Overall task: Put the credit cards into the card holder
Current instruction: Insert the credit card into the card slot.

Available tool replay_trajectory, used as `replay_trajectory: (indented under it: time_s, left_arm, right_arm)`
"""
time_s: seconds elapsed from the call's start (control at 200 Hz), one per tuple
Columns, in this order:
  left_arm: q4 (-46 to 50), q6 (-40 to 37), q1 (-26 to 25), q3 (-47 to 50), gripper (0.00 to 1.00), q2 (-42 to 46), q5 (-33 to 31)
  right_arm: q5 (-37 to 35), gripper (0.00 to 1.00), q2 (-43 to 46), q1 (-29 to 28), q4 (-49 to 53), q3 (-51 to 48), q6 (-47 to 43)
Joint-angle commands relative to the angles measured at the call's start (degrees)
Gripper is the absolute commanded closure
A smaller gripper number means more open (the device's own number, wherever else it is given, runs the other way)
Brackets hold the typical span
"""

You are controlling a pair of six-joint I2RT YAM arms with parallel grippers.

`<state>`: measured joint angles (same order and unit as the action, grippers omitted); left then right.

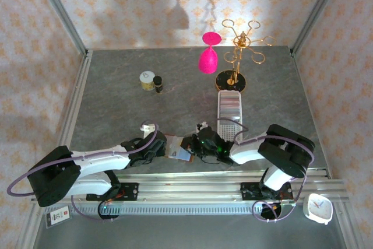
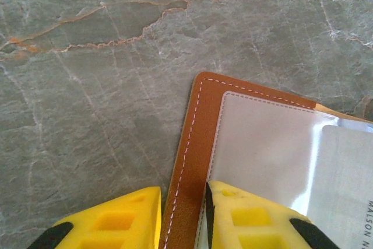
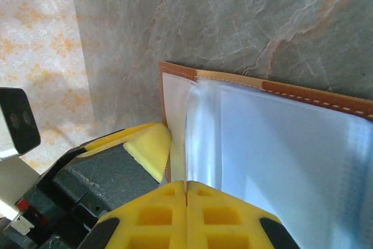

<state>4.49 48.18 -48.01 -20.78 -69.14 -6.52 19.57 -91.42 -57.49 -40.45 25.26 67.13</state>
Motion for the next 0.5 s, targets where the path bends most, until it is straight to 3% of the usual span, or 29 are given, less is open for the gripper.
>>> replay_trajectory:
  time_s: [0.0,0.496]
  left_arm:
    - [-0.62,0.86,-0.44,2.05,0.75,-1.92,1.97]
    - [-0.79,1.04,-0.42,2.41,0.74,-1.45,2.22]
  right_arm:
    - [0.29,1.0,-0.42,-0.51,-5.92,-1.0,0.8]
    - [0.02,1.0,-4.71,-0.51,-6.36,0.36,2.29]
